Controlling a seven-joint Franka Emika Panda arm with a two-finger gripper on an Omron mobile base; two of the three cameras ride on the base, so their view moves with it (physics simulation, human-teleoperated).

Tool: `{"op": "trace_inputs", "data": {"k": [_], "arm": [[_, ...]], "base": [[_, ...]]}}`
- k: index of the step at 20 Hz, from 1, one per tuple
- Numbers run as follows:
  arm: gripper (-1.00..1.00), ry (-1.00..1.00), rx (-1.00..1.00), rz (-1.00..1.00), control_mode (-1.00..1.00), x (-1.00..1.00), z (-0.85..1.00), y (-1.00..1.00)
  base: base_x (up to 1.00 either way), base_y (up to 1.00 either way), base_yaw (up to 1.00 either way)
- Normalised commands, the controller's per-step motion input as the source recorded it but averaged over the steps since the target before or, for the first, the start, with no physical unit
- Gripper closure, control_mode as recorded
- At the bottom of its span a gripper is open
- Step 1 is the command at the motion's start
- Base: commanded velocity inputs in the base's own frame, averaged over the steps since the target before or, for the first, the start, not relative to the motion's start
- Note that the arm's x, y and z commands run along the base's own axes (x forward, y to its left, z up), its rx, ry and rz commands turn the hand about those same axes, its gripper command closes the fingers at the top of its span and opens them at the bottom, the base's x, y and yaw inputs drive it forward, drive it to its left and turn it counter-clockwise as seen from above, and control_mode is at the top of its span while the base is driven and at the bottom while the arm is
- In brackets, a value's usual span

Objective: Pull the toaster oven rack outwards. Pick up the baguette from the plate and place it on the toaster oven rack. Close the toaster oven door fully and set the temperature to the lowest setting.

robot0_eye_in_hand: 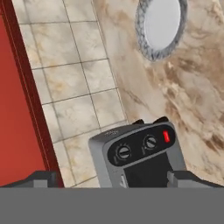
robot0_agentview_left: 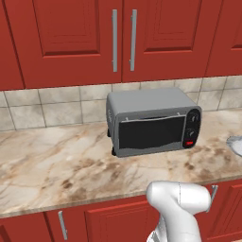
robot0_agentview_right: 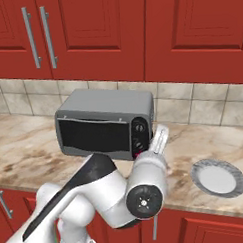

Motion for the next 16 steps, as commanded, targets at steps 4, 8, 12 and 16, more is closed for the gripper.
{"op": "trace_inputs", "data": {"k": [4, 8, 12, 16], "arm": [[-1.0, -0.11, 0.3, 0.04, -1.0, 0.0, -0.27, -0.2], [-1.0, -0.07, 0.26, 0.02, -1.0, 0.0, -0.05, 0.03], [-1.0, 0.0, 0.15, 0.0, -1.0, 0.03, 0.0, 0.25], [-1.0, 0.0, 0.14, 0.0, -1.0, 0.03, 0.0, 0.27]], "base": [[0.0, 0.0, 0.0], [0.0, 0.0, 0.0], [0.0, 0.0, 0.0], [0.0, 0.0, 0.0]]}}
